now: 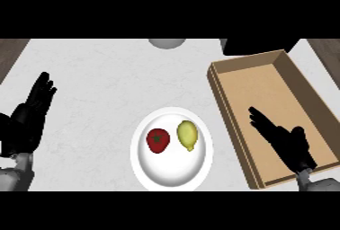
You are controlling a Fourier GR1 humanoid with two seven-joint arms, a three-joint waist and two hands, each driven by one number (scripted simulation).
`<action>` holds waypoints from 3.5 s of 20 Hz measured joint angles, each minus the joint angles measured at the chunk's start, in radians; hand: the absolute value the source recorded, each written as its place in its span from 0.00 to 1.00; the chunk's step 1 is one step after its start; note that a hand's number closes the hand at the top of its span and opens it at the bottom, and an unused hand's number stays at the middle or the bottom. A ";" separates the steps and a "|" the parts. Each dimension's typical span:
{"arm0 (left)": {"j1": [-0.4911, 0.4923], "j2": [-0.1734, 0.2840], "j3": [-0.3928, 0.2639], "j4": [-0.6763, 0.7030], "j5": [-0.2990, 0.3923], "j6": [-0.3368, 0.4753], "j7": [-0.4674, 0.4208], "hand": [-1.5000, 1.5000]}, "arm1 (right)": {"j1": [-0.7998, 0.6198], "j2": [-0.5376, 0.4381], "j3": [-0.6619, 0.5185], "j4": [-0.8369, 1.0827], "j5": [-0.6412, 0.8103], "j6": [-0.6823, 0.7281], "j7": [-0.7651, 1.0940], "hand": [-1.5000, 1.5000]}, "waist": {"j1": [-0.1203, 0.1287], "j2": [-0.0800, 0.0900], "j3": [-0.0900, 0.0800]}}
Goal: Pick the tomato from the plate and place it in the cardboard box
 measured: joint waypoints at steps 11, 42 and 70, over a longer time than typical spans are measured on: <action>-0.032 -0.148 -0.018 -0.027 0.095 -0.008 0.012 0.50 | -0.289 0.133 -0.094 0.218 0.155 -0.189 -0.226 0.00 | 0.060 0.029 0.002; 0.021 -0.215 0.034 -0.079 0.068 -0.044 0.050 0.50 | -0.630 0.177 0.070 -0.003 0.289 0.400 0.280 0.00 | 0.031 0.021 0.002; 0.021 -0.301 0.105 -0.084 -0.012 -0.125 0.067 0.50 | -0.505 0.467 0.056 0.077 0.631 0.399 0.285 0.00 | 0.033 0.023 0.002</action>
